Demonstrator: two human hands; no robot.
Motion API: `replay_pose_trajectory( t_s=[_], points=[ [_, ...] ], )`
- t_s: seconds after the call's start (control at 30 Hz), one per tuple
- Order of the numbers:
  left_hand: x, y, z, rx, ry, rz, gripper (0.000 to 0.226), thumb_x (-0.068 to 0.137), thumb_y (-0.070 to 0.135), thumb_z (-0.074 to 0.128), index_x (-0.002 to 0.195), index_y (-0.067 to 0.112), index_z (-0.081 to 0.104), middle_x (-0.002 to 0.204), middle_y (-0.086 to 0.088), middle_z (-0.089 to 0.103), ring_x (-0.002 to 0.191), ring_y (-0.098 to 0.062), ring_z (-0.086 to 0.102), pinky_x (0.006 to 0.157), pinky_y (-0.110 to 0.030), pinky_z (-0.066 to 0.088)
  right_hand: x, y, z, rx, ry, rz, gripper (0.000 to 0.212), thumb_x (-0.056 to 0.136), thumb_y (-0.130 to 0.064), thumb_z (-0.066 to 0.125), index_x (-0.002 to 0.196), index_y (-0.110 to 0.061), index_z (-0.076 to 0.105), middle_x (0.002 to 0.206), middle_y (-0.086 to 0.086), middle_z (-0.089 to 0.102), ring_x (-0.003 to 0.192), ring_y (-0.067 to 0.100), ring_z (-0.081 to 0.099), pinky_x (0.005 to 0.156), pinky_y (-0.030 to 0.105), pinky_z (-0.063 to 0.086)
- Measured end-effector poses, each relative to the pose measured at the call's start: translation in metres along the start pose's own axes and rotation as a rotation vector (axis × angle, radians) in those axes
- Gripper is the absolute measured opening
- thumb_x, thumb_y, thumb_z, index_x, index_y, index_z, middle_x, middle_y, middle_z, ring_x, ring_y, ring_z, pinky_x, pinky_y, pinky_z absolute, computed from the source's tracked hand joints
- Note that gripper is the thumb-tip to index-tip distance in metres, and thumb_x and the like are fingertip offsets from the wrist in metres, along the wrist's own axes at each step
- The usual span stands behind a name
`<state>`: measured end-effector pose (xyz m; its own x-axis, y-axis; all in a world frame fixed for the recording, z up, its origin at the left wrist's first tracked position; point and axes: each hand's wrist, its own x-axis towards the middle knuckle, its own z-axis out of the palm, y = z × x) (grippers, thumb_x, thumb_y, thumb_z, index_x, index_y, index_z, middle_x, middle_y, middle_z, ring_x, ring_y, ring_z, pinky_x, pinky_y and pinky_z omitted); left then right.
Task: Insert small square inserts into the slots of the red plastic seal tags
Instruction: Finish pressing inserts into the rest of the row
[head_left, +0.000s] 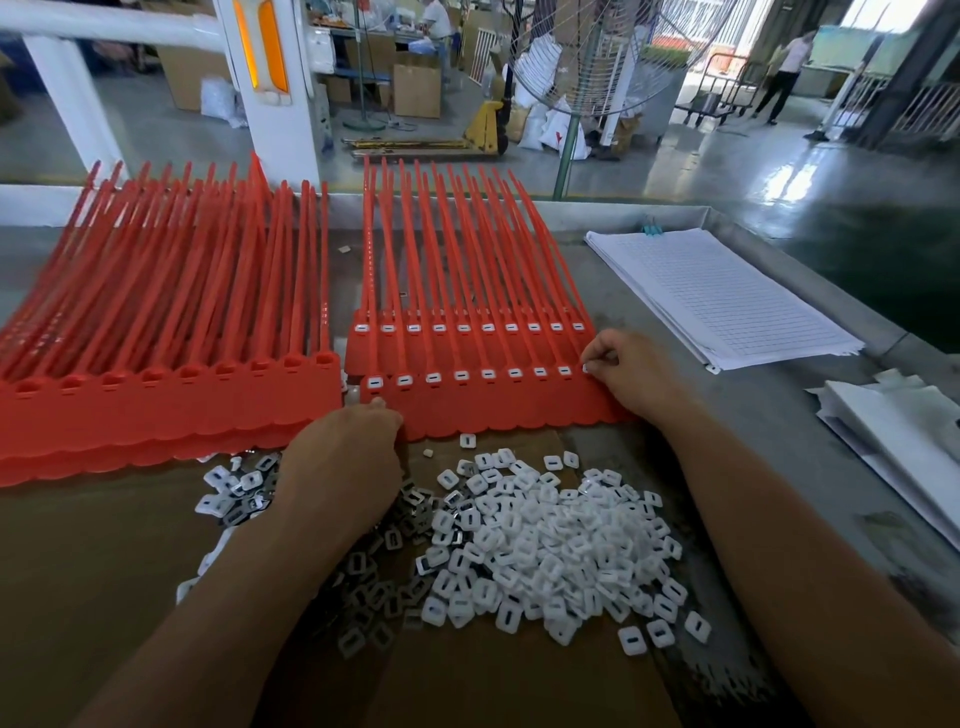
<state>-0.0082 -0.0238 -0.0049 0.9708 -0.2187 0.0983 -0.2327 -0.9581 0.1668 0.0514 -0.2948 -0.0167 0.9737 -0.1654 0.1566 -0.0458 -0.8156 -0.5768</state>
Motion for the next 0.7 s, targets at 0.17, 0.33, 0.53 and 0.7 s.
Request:
replay_pose_trajectory(
  t_s=[0.17, 0.33, 0.53, 0.7],
  points=[
    [-0.001, 0.000, 0.001, 0.001, 0.008, 0.004, 0.039, 0.087, 0.008, 0.037, 0.120, 0.019, 0.055, 0.128, 0.003, 0.053, 0.112, -0.017, 0.053, 0.088, -0.029, 0.044, 0.000, -0.002, -0.004, 0.017, -0.006, 0.001, 0.024, 0.079, -0.005, 0.067, 0.068, -0.025, 0.058, 0.075, -0.012, 0.054, 0.077, 0.006, 0.049, 0.070, 0.018, 0.032],
    [0.000, 0.000, 0.001, 0.001, 0.013, 0.005, 0.041, 0.088, 0.007, 0.038, 0.123, 0.020, 0.053, 0.131, 0.004, 0.051, 0.114, -0.017, 0.051, 0.089, -0.029, 0.043, 0.005, -0.007, -0.006, 0.123, -0.005, 0.125, 0.027, 0.073, 0.001, 0.071, 0.093, -0.010, 0.056, 0.075, -0.002, 0.057, 0.076, 0.016, 0.055, 0.075, 0.027, 0.043],
    [-0.001, -0.001, 0.002, -0.009, 0.039, 0.010, 0.039, 0.088, 0.007, 0.037, 0.120, 0.019, 0.055, 0.128, 0.002, 0.054, 0.110, -0.017, 0.054, 0.088, -0.028, 0.044, 0.016, -0.018, -0.014, 0.054, -0.075, 0.228, 0.029, 0.069, 0.002, 0.075, 0.075, -0.016, 0.052, 0.100, 0.014, 0.065, 0.098, 0.027, 0.061, 0.092, 0.039, 0.047],
    [-0.001, -0.001, 0.002, -0.006, 0.048, 0.015, 0.039, 0.089, 0.008, 0.037, 0.123, 0.020, 0.053, 0.129, 0.002, 0.053, 0.111, -0.016, 0.054, 0.089, -0.028, 0.044, 0.016, -0.018, -0.013, 0.040, -0.063, 0.239, 0.035, 0.070, -0.001, 0.075, 0.068, -0.024, 0.049, 0.101, 0.011, 0.064, 0.097, 0.025, 0.059, 0.087, 0.034, 0.047]
  ],
)
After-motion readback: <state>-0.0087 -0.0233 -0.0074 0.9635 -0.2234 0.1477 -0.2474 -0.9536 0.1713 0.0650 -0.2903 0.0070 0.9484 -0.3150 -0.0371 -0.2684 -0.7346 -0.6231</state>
